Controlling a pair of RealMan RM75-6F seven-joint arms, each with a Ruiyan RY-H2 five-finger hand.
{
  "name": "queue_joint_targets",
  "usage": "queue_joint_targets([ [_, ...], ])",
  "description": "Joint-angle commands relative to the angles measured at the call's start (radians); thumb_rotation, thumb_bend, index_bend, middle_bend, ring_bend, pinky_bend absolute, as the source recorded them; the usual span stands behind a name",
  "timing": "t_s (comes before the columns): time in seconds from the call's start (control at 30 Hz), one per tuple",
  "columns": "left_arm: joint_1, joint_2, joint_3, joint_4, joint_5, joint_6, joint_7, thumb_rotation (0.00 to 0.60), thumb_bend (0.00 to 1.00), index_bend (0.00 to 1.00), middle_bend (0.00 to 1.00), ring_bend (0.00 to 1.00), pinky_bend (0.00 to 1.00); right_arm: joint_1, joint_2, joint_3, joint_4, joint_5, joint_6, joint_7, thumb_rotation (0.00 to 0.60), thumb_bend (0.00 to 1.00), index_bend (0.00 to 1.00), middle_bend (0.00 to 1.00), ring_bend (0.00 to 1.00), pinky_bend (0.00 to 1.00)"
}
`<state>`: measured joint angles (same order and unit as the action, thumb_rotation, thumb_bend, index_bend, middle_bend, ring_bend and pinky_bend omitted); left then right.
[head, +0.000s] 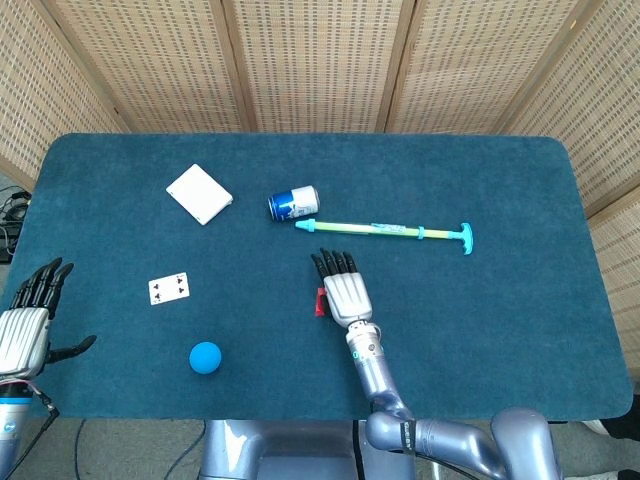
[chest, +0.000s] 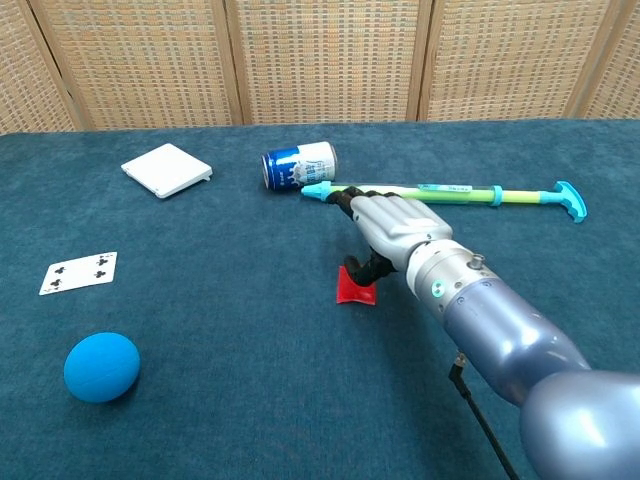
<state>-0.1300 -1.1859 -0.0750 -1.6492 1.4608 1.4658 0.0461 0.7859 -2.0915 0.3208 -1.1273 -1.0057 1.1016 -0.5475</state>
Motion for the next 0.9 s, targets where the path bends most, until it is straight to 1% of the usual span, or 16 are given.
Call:
queue_joint_targets([
  [0.03,0.000,0.000,0.002,-0.002,0.004,0.001,0.002,0.600,0.10,0.00,0.00,0.00,0.09,-0.009,0.009,-0.005,-0.021,-0.013,0.012,0.006,0.600,0.73,0.04,0.00,0.00,0.00],
  [0.17,0.001,0.001,0.004,-0.006,0.009,0.005,0.004,0.600,0.10,0.00,0.00,0.00,0.09,-0.024,0.030,-0.016,-0.060,-0.029,0.030,0.002,0.600,0.73,0.04,0.00,0.00,0.00],
  [0.23,0.002,0.002,0.005,-0.008,0.010,0.007,0.005,0.600,0.10,0.00,0.00,0.00,0.09,-0.031,0.042,-0.020,-0.081,-0.027,0.029,0.000,0.600,0.71,0.04,0.00,0.00,0.00],
  [0.33,0.002,0.002,0.006,-0.010,0.013,0.008,0.007,0.600,0.10,0.00,0.00,0.00,0.09,-0.044,0.062,-0.025,-0.120,-0.020,0.027,-0.006,0.600,0.65,0.04,0.00,0.00,0.00],
  [0.5,0.002,0.003,0.007,-0.012,0.016,0.008,0.007,0.600,0.10,0.00,0.00,0.00,0.09,-0.060,0.076,-0.036,-0.160,-0.013,0.030,-0.006,0.600,0.59,0.04,0.00,0.00,0.00],
  [0.73,0.005,0.007,0.009,-0.017,0.024,0.017,0.002,0.600,0.10,0.00,0.00,0.00,0.09,-0.068,0.076,-0.046,-0.181,-0.007,0.029,-0.012,0.600,0.39,0.03,0.00,0.00,0.00],
  [0.9,0.005,0.008,0.009,-0.018,0.024,0.017,-0.002,0.600,0.10,0.00,0.00,0.00,0.09,-0.071,0.073,-0.047,-0.183,-0.003,0.025,-0.012,0.600,0.37,0.03,0.00,0.00,0.00],
])
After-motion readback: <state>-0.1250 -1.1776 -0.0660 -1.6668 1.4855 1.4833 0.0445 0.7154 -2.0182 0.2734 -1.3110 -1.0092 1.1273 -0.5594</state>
